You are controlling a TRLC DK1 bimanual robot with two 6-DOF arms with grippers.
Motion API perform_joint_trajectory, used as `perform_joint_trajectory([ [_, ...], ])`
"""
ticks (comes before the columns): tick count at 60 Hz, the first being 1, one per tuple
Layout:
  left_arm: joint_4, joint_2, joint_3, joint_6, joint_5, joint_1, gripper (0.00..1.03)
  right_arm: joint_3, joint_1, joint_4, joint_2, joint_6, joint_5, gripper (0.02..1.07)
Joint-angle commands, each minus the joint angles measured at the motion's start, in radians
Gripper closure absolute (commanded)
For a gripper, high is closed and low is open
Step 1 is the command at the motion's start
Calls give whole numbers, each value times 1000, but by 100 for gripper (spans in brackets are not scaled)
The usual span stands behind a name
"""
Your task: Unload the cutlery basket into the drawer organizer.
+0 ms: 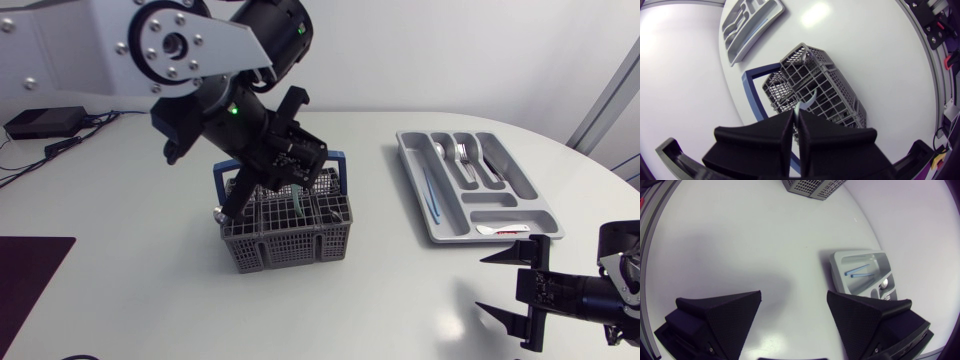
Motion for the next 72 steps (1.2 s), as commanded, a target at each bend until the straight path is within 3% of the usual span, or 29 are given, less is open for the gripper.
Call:
perform_joint_trajectory([
  [1,9,-54,-38,-14,12,9,100,-34,14,-8,-41,23,-11,12],
  [22,18,-174,-66,-62,36,12,100,-89,75,-20,-257,143,-8,11],
  [30,42,-210,-38,-151,78,27,100,-105,110,-25,-372,235,-1,11],
  [38,16,-212,26,-332,136,29,100,-117,164,-50,-539,377,-1,9],
  [49,53,-121,118,-674,171,4,100,-106,294,-94,-796,666,39,9],
  [62,55,43,246,-945,196,7,100,-45,500,-79,-846,956,202,10],
  [72,47,119,296,-1103,196,-20,100,0,702,-25,-809,1105,387,13],
])
